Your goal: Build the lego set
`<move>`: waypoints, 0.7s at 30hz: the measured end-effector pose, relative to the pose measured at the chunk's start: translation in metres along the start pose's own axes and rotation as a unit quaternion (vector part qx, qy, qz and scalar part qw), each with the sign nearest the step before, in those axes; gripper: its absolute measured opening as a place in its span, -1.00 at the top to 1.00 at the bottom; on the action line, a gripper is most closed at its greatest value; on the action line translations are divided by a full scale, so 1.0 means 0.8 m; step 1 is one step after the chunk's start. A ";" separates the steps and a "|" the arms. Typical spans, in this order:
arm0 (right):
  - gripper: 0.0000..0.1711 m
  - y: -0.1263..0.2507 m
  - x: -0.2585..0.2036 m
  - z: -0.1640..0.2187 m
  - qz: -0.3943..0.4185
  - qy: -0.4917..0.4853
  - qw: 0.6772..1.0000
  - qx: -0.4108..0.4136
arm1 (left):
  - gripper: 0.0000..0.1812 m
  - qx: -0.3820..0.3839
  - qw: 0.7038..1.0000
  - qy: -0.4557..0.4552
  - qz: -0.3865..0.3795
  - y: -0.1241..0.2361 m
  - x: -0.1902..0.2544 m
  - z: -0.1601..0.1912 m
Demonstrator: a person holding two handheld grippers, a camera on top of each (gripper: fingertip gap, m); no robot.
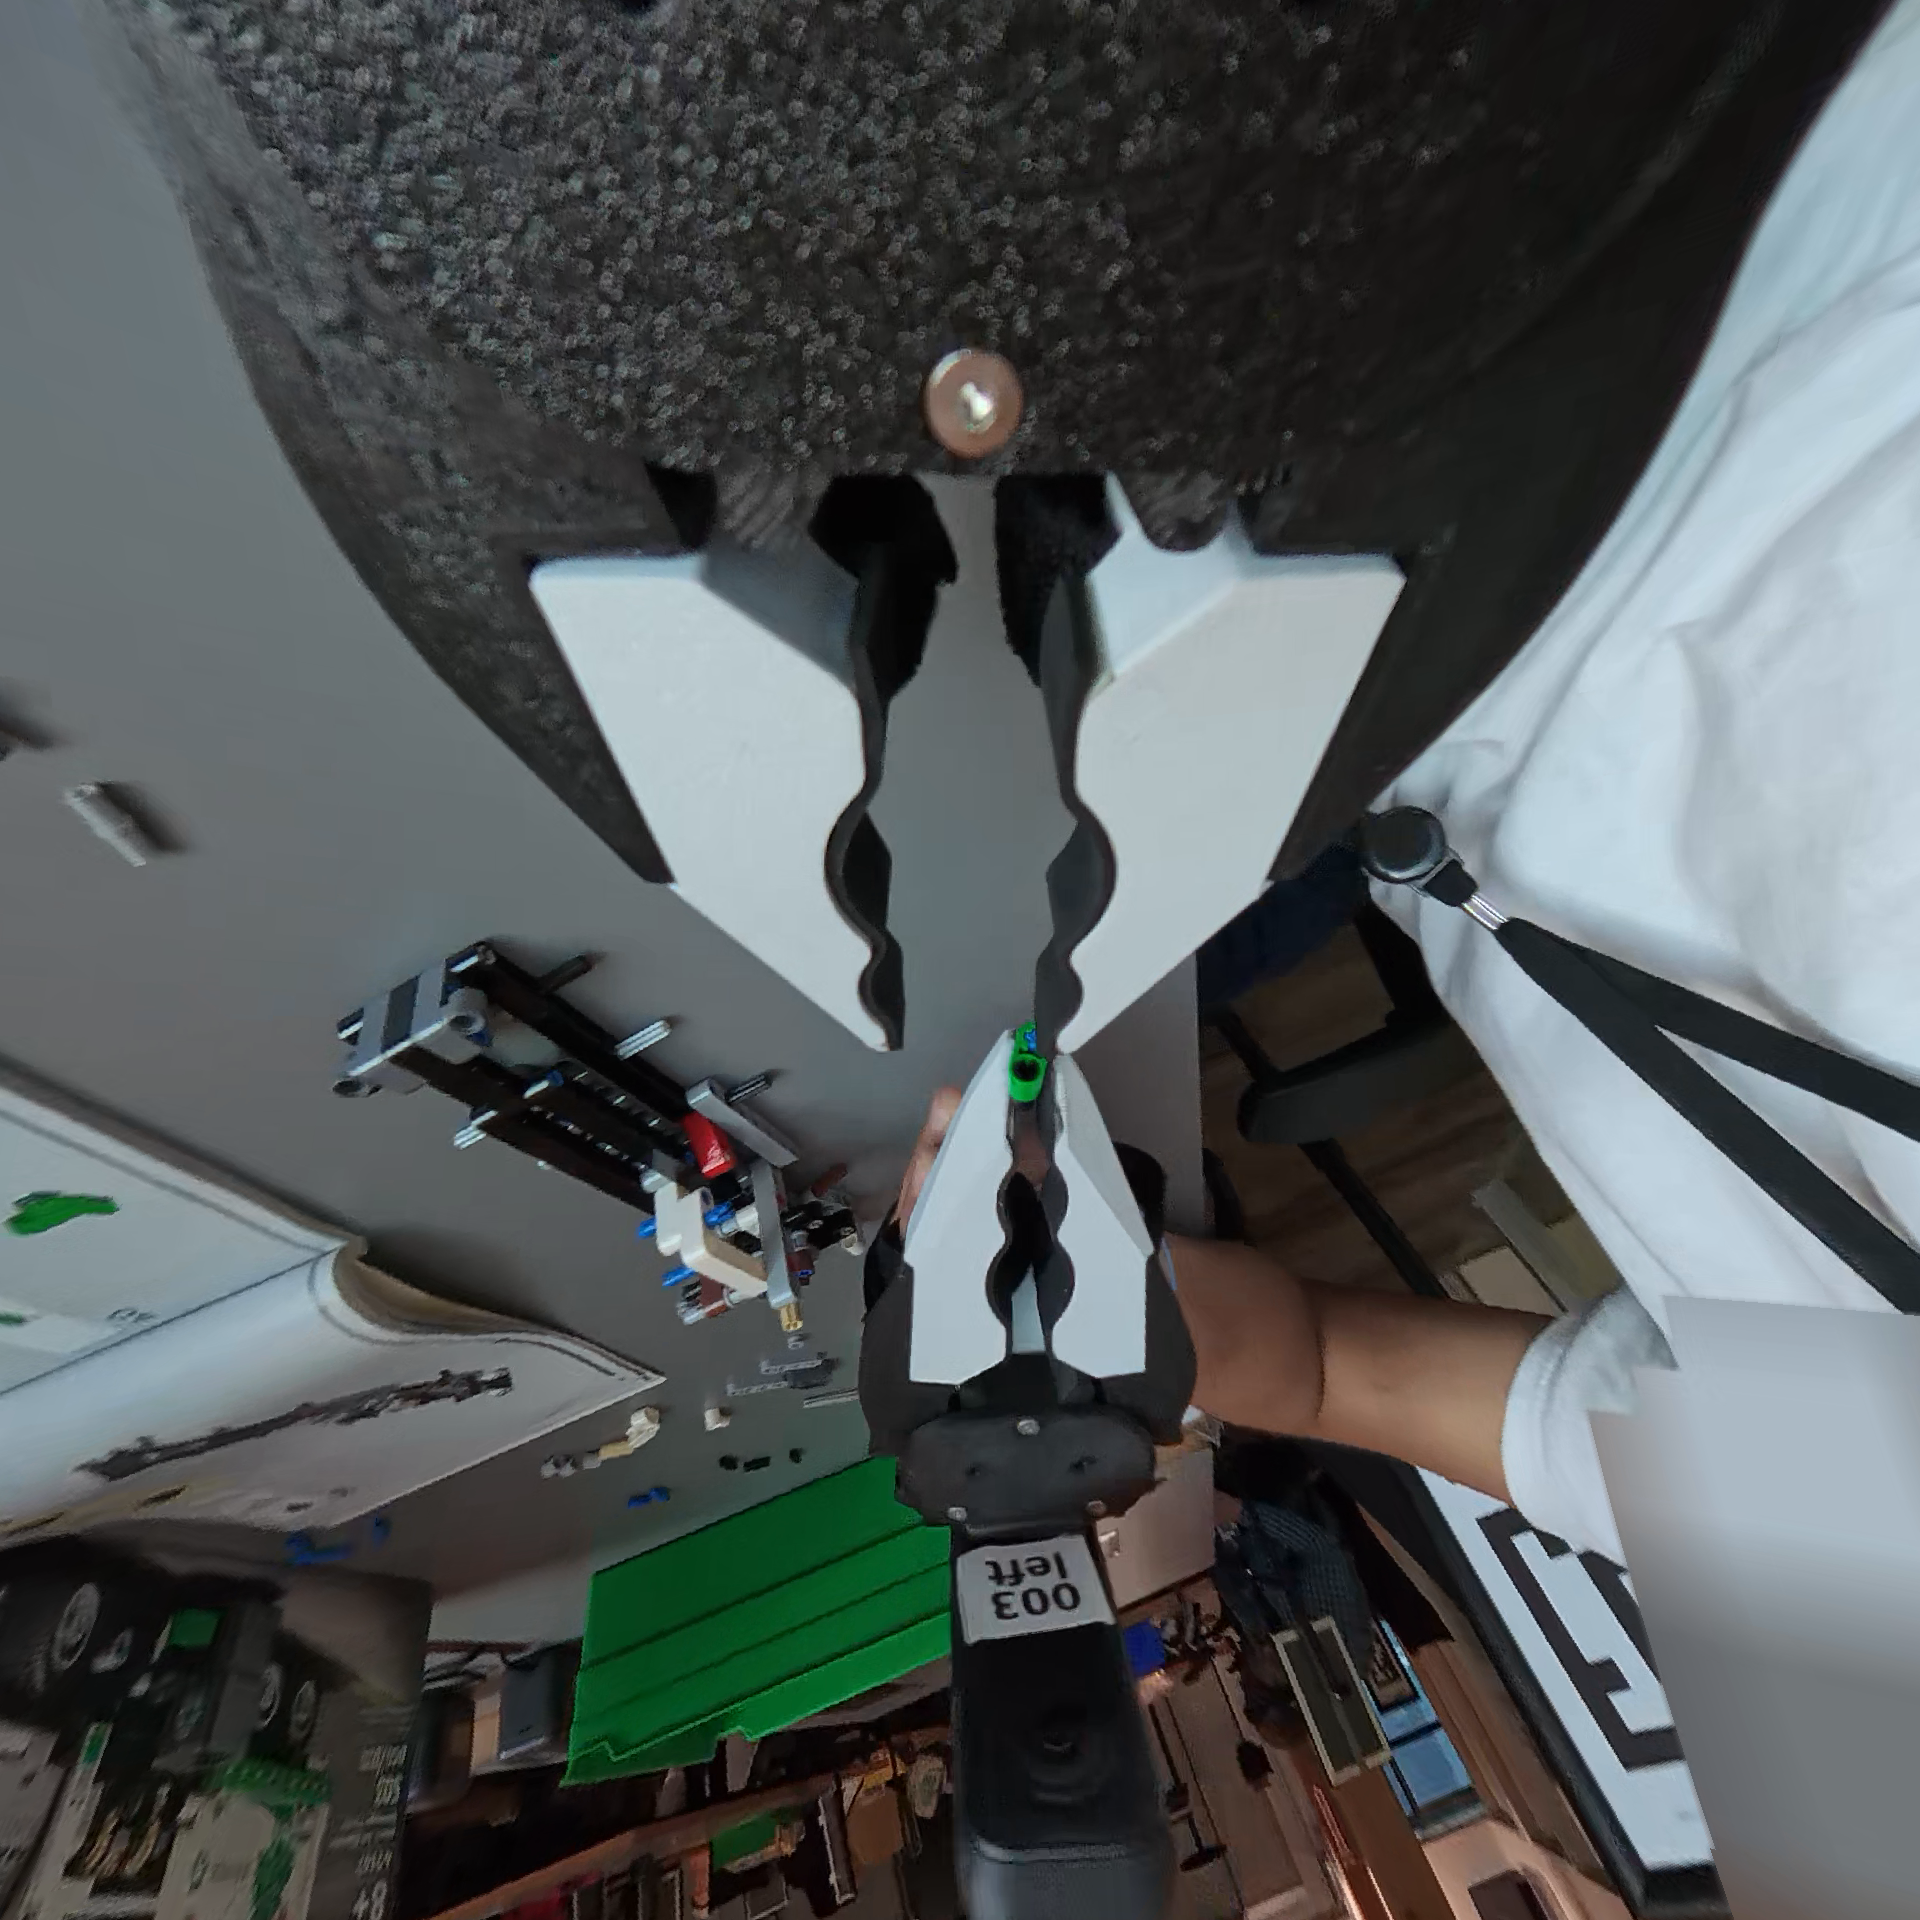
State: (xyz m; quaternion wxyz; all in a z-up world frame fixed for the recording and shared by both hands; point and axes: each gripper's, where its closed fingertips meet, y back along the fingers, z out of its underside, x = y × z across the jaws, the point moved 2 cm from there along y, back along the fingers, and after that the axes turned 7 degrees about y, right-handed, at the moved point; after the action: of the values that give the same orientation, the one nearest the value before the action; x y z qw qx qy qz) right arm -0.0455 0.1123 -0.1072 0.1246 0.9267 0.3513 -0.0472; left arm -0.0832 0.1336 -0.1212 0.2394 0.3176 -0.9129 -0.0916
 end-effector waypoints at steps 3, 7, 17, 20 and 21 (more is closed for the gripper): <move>0.62 -0.001 -0.010 -0.010 0.001 0.022 1.000 0.015 | 0.98 0.013 1.000 -0.003 0.002 0.004 0.001 -0.003; 0.55 -0.019 -0.021 0.004 -0.013 -0.018 0.999 -0.023 | 0.97 0.013 0.999 -0.037 -0.019 0.006 0.002 -0.001; 0.86 -0.040 -0.017 0.004 0.005 -0.015 1.000 -0.018 | 0.97 0.004 0.996 -0.078 -0.046 0.008 0.000 0.004; 0.92 -0.042 -0.011 0.003 0.012 -0.010 1.000 -0.023 | 0.97 0.005 0.996 -0.073 -0.052 0.009 -0.004 0.004; 0.92 -0.042 -0.010 0.003 0.011 -0.017 0.999 -0.025 | 0.97 0.006 0.996 -0.070 -0.053 0.010 -0.005 0.003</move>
State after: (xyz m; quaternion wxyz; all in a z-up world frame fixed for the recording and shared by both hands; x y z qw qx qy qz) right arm -0.0737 0.1307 -0.1145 0.1541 0.9263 0.3399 -0.0528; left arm -0.0861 0.1423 -0.1223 0.1678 0.3597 -0.9099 -0.1207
